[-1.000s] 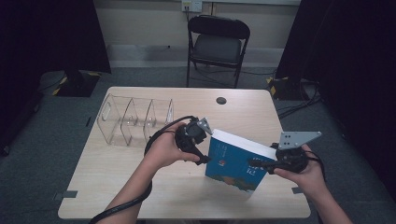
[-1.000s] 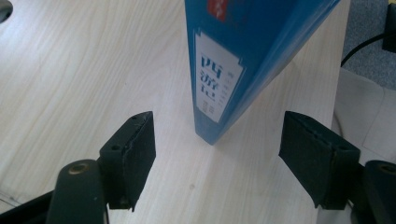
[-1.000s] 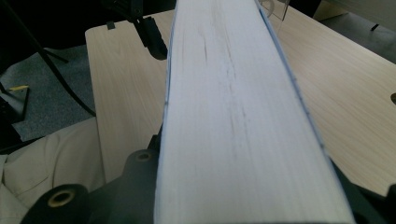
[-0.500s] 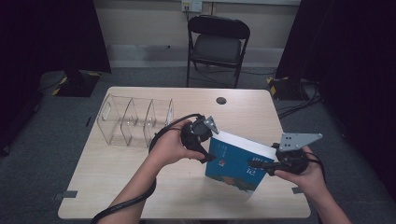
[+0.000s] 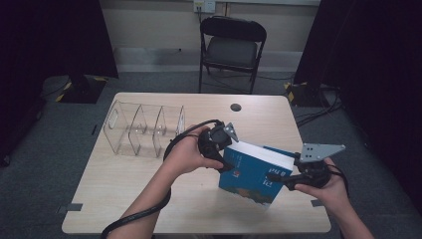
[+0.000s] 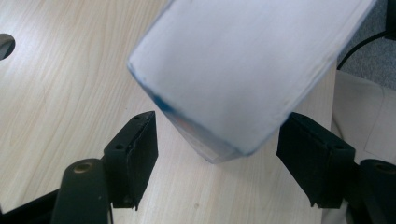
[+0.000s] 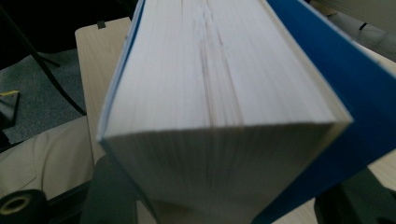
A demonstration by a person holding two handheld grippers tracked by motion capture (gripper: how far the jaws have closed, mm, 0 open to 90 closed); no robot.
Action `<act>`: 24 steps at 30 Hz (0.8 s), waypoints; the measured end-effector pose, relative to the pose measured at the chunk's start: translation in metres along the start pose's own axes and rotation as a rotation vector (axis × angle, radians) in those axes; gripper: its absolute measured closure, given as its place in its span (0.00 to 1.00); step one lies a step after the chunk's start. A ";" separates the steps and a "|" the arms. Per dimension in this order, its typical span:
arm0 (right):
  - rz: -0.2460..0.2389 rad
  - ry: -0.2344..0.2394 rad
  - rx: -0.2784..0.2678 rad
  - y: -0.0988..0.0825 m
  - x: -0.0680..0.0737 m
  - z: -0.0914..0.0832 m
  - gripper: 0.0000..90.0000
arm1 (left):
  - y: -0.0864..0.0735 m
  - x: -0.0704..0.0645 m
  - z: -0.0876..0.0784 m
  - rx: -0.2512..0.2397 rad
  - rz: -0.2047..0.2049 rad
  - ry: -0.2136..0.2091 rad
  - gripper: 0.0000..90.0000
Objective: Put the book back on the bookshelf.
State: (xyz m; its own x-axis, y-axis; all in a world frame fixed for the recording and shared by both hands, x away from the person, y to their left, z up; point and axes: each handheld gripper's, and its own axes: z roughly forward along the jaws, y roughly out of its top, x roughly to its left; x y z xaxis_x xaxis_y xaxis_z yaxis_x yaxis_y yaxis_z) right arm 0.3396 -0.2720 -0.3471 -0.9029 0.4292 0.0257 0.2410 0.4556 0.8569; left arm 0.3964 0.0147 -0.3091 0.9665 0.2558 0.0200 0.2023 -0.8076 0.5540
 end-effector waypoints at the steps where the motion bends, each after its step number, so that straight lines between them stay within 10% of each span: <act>1: 0.001 -0.002 -0.007 -0.001 0.000 0.000 0.47 | 0.000 0.000 0.000 -0.001 0.003 0.000 0.33; 24: 0.016 0.005 0.002 -0.019 -0.001 0.013 0.42 | 0.018 0.000 -0.007 0.017 0.075 0.006 0.34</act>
State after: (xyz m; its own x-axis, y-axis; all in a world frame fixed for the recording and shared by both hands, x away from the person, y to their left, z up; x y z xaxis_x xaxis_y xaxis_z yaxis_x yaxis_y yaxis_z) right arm 0.3411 -0.2709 -0.3700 -0.9006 0.4326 0.0424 0.2563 0.4497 0.8556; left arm 0.3985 0.0038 -0.2928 0.9782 0.1970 0.0657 0.1318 -0.8334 0.5367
